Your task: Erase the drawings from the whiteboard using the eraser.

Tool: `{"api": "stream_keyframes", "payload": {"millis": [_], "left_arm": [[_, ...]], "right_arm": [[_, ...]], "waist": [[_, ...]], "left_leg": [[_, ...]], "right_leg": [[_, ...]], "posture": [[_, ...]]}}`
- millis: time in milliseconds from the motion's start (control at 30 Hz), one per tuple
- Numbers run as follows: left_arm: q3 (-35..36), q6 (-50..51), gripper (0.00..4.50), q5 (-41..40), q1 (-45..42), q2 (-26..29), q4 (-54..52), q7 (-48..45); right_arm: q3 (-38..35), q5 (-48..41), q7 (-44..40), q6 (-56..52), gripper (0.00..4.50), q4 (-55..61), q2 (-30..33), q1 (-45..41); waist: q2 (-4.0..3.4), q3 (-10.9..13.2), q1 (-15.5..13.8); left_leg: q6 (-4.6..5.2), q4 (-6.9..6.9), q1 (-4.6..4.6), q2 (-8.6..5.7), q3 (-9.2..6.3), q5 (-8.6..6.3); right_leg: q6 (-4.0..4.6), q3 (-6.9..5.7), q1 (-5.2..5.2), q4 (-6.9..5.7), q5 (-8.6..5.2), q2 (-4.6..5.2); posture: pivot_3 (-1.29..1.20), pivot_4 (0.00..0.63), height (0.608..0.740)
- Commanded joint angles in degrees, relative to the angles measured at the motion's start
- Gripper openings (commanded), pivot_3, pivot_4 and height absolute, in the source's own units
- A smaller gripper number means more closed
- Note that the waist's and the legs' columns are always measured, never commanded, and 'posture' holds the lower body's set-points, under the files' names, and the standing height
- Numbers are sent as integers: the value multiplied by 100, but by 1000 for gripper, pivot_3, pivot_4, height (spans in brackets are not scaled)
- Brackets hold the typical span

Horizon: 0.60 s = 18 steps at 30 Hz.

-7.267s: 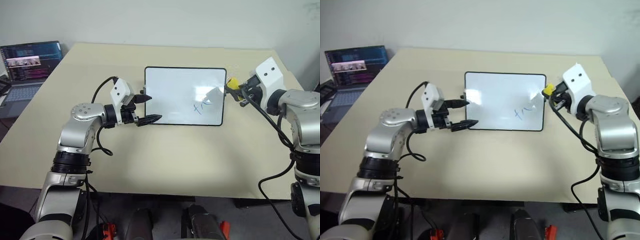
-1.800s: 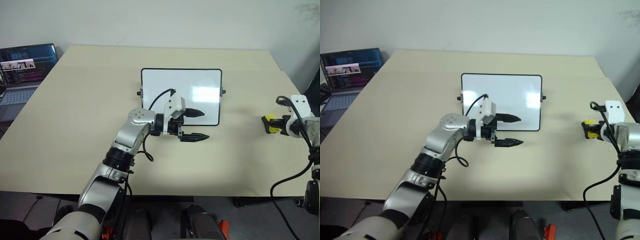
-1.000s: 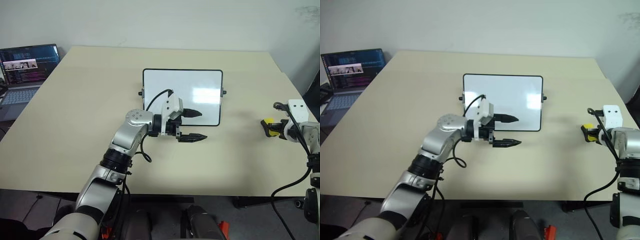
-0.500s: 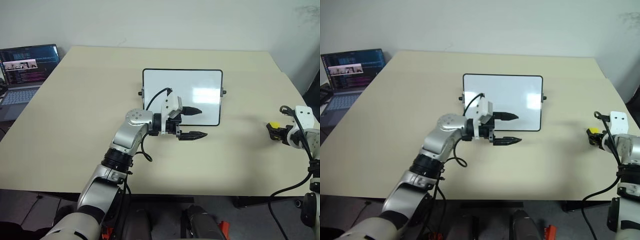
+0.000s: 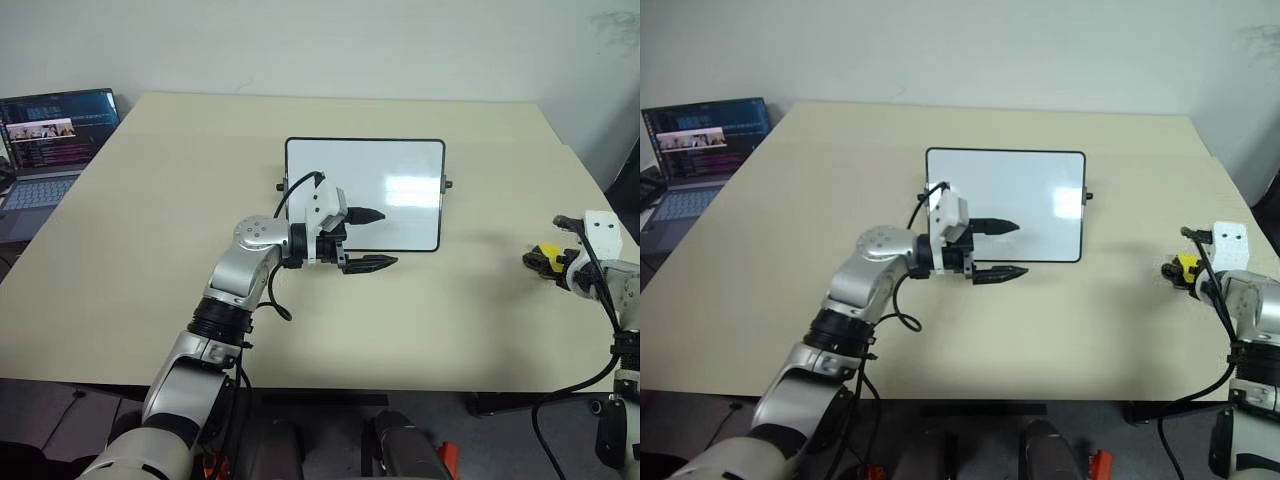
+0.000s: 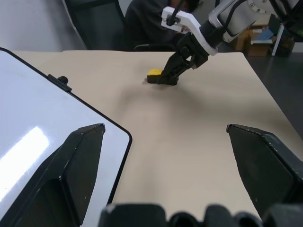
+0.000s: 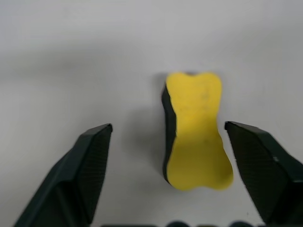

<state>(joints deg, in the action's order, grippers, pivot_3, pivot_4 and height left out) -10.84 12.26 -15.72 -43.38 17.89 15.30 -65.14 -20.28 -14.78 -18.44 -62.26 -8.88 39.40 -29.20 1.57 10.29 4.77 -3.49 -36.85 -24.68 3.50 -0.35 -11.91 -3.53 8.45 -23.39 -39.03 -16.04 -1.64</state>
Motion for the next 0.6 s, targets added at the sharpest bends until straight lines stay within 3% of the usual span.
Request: {"api": "stream_keyframes", "payload": {"millis": [33, 267, 367, 467, 600], "left_arm": [[217, -33, 4500, -92, -198, 53, -170, 99], [865, -228, 4500, -59, -409, 184, 51, 888], [1515, -268, 4500, -20, -477, 318, 170, 1823], [2238, -400, 4500, 303, -239, 687, 270, 3146], [2454, -360, 4500, 536, 141, 922, 378, 3827]], "right_arm": [[-160, 113, 190, 28, 4485, 507, 282, -111], [-219, 80, 511, 1100, 4485, 1033, -123, -491], [-29, 367, 866, 2503, 4485, 1057, -716, -295], [-256, -75, 918, 3476, 4485, 682, -1767, -221], [89, 419, 1125, 4569, 4485, 43, -2080, -129]], "waist": [[-1, 1, -1], [-2, 1, 25], [-1, 1, 21], [-1, 0, 70], [-3, 1, 5]], "left_leg": [[0, 0, 0, 0, 0, 0], [0, 1, 2, 1, 0, 0], [0, 2, 2, 1, -1, 0], [0, 2, 3, 7, -3, 0], [0, 6, 2, 2, -2, -1]], "right_leg": [[0, 0, 0, 0, 0, 0], [-1, 2, -1, -1, 0, 0], [-1, 0, -1, 0, 0, -1], [0, 2, -1, -1, 0, -4], [0, -2, -2, 0, 1, 4]], "posture": [[0, 150, 740], [0, 150, 740], [0, 150, 740], [0, 150, 740], [0, 150, 740]]}}
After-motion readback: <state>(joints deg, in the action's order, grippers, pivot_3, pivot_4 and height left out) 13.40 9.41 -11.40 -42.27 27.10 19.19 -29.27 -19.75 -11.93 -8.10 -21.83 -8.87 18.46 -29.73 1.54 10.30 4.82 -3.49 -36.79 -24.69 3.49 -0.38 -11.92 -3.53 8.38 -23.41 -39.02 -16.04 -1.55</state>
